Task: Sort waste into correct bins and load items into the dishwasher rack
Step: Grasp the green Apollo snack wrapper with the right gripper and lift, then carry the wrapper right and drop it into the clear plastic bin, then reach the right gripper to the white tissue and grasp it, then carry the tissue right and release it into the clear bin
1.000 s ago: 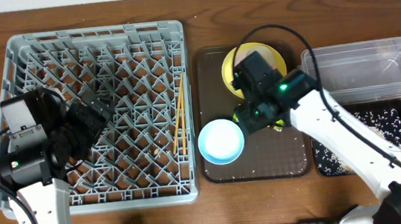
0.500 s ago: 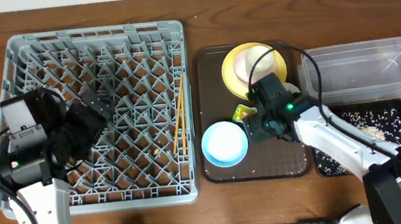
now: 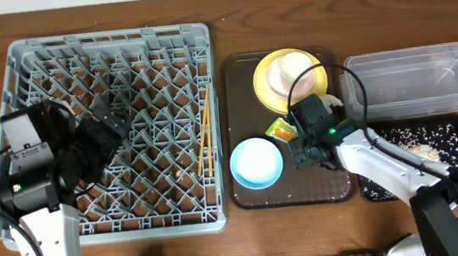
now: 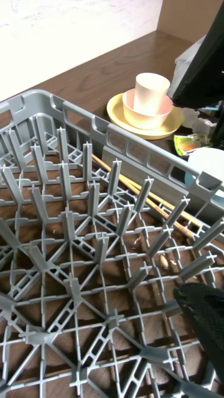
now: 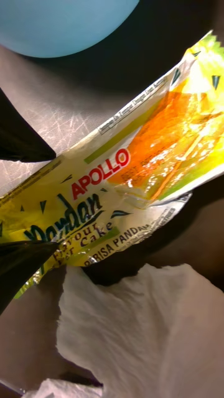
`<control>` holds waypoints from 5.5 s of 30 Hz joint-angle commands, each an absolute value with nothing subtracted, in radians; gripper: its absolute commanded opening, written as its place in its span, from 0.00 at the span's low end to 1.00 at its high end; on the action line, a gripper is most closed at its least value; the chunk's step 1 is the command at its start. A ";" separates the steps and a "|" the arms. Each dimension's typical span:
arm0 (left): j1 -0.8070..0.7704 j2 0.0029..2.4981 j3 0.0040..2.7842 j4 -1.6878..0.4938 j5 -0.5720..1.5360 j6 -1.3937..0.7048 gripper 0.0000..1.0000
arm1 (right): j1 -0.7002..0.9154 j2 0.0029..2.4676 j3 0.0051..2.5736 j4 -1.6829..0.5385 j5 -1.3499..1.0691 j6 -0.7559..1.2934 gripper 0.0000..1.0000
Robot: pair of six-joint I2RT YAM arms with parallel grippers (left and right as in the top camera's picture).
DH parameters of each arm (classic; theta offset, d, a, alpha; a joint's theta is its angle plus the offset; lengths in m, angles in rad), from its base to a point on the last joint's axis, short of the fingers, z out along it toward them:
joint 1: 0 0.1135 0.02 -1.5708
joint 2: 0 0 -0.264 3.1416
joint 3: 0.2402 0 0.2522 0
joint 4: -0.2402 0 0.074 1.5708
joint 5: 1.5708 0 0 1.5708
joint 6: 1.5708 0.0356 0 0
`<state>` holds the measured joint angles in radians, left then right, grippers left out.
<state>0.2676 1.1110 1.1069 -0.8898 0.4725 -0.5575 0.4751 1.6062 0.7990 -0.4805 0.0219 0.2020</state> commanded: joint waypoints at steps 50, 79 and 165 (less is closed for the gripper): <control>0.273 1.112 1.123 -0.890 0.482 -0.559 0.91 | -0.535 1.622 1.141 -0.407 -0.323 0.489 0.04; 0.273 1.112 1.123 -0.890 0.482 -0.559 0.91 | 0.392 1.608 1.127 -0.704 0.187 0.374 0.58; 0.273 1.112 1.123 -0.890 0.482 -0.559 0.91 | 0.341 1.742 0.782 -0.116 0.255 0.244 0.73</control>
<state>0.2676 1.1110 1.1069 -0.8898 0.4725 -0.5575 0.3531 1.7100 0.7753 -0.1150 0.3012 0.2668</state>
